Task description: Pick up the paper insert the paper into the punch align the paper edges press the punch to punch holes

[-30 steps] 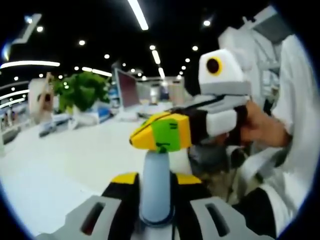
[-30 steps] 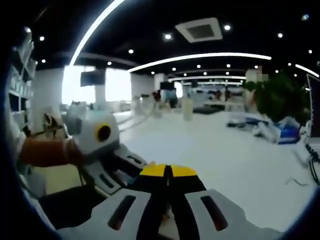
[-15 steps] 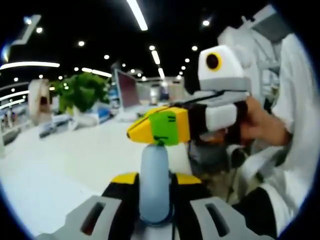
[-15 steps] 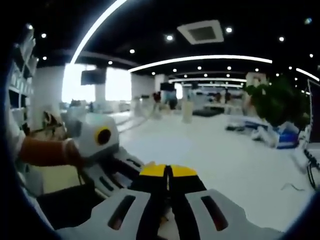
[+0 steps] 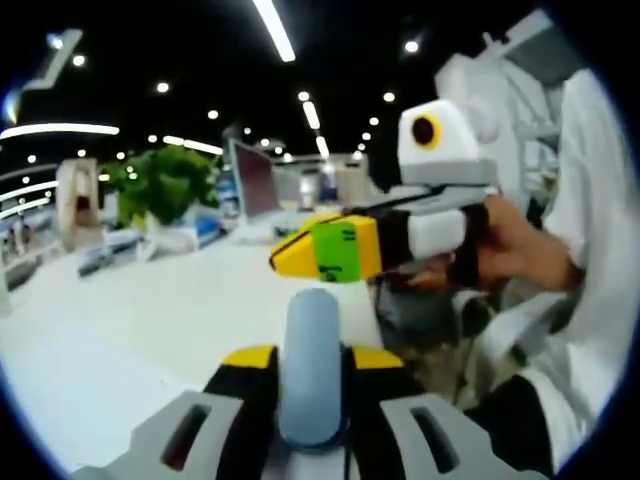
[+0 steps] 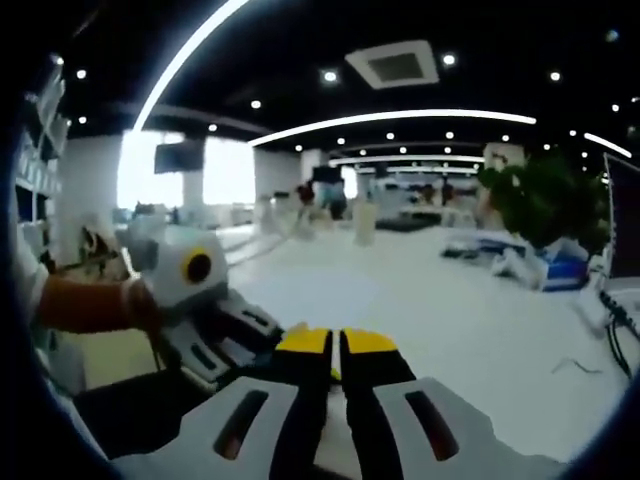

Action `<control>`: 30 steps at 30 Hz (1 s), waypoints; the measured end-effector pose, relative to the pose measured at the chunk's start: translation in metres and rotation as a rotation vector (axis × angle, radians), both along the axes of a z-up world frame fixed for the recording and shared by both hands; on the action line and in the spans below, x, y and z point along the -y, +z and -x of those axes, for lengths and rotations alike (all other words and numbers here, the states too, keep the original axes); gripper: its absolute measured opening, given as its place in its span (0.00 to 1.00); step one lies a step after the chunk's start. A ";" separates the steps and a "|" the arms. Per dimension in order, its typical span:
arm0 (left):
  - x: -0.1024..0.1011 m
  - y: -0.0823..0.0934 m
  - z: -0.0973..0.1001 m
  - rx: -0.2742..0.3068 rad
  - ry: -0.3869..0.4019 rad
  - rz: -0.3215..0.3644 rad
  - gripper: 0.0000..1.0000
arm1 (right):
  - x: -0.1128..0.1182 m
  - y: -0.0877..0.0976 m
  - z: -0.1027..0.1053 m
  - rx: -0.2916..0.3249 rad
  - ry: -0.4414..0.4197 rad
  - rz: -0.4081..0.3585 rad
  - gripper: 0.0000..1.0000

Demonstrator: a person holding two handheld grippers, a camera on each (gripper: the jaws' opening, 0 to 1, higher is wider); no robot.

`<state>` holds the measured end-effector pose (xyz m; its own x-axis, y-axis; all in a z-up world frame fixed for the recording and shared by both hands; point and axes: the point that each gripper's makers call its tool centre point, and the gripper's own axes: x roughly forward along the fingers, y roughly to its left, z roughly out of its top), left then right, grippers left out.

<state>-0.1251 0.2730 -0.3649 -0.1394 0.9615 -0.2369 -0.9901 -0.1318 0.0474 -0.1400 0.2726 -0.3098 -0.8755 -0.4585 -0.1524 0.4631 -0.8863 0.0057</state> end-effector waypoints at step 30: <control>0.000 0.008 0.000 0.001 -0.009 -0.015 0.37 | -0.021 0.004 -0.020 -0.006 0.016 0.017 0.18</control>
